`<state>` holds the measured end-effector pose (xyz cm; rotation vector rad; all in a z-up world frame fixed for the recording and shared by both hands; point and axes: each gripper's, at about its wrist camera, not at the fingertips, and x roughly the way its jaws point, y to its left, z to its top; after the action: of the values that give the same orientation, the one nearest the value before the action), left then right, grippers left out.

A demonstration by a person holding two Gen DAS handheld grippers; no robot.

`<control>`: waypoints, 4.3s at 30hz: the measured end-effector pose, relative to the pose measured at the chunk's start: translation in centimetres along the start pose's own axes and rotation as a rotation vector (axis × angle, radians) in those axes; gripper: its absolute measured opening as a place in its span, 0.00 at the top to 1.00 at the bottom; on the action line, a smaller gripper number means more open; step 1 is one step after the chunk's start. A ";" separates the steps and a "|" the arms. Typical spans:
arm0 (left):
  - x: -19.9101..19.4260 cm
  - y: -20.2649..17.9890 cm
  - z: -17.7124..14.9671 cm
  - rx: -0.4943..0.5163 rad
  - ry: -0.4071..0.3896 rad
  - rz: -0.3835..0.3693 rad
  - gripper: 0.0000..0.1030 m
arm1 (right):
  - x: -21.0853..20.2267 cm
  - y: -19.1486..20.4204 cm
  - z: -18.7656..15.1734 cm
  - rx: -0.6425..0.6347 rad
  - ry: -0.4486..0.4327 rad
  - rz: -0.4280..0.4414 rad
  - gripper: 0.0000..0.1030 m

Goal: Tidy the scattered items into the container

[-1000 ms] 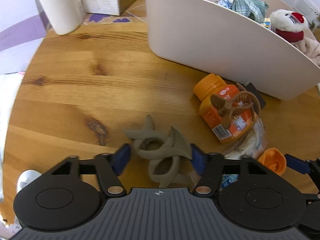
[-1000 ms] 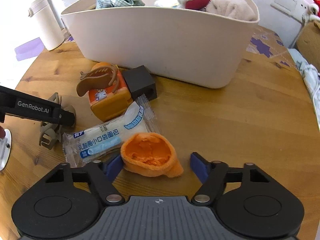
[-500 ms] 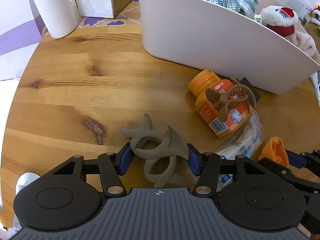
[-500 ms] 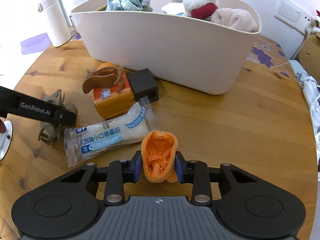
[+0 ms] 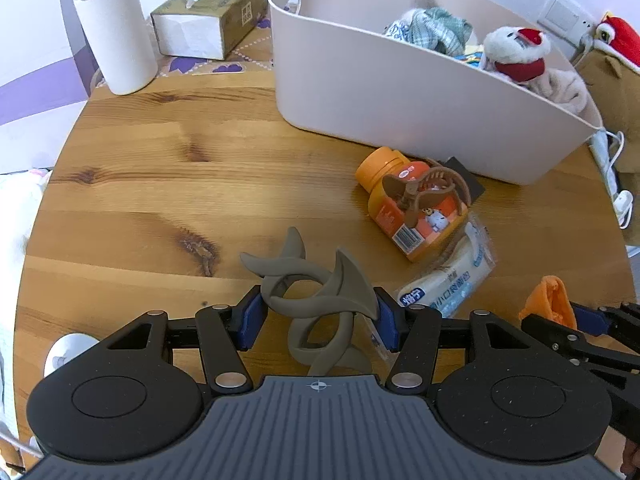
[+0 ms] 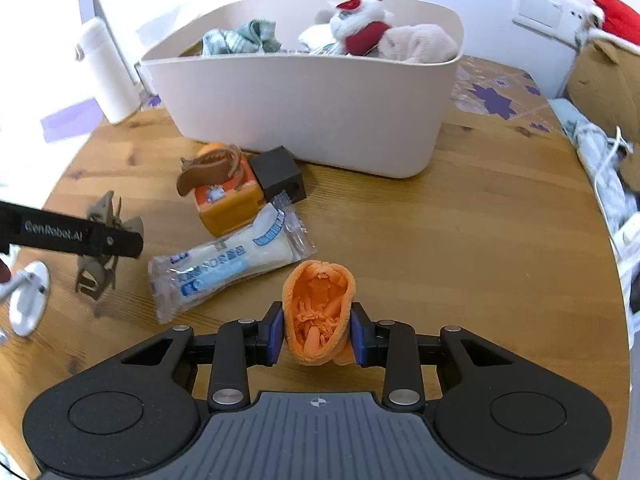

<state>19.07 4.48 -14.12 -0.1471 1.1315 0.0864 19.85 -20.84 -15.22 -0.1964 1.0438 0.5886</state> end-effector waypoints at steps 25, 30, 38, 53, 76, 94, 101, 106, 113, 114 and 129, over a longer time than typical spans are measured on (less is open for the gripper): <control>-7.4 -1.8 1.8 0.124 -0.202 -0.010 0.44 | -6.9 -1.5 2.4 0.051 -0.187 -0.019 0.70; -9.0 -2.1 4.2 0.137 -0.265 -0.027 0.44 | -7.6 -2.1 4.2 0.043 -0.224 -0.032 0.70; -10.8 -2.6 7.7 0.159 -0.343 -0.029 0.44 | -8.7 -3.1 7.4 0.017 -0.306 -0.065 0.70; -10.5 -7.2 13.2 0.318 -0.410 -0.035 0.44 | -7.4 -3.2 14.5 -0.026 -0.382 -0.098 0.69; 0.2 -7.6 18.0 0.275 -0.226 0.078 0.44 | 2.3 -2.6 20.8 -0.110 -0.246 -0.128 0.58; 1.1 -7.3 17.9 0.275 -0.183 0.117 0.25 | 1.0 -2.5 19.9 -0.143 -0.263 -0.138 0.07; -0.8 -6.1 17.0 0.223 -0.210 0.104 0.24 | -0.8 -2.0 18.7 -0.153 -0.310 -0.121 0.00; -2.7 -4.8 16.0 0.188 -0.237 0.077 0.23 | -1.9 -1.8 17.3 -0.137 -0.336 -0.117 0.00; -4.4 -2.6 13.5 0.131 -0.243 0.072 0.22 | -3.1 -1.3 14.4 -0.094 -0.360 -0.107 0.00; -4.4 -2.4 13.1 0.136 -0.239 0.071 0.22 | -3.1 -1.1 13.8 -0.092 -0.359 -0.104 0.00; -1.3 -1.0 6.7 0.217 -0.078 0.068 0.22 | 0.2 1.8 6.9 -0.116 -0.188 -0.056 0.00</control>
<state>24.65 4.60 -10.13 0.0874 1.0607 0.0294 24.15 -16.32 -11.69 -0.2661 0.8209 0.6059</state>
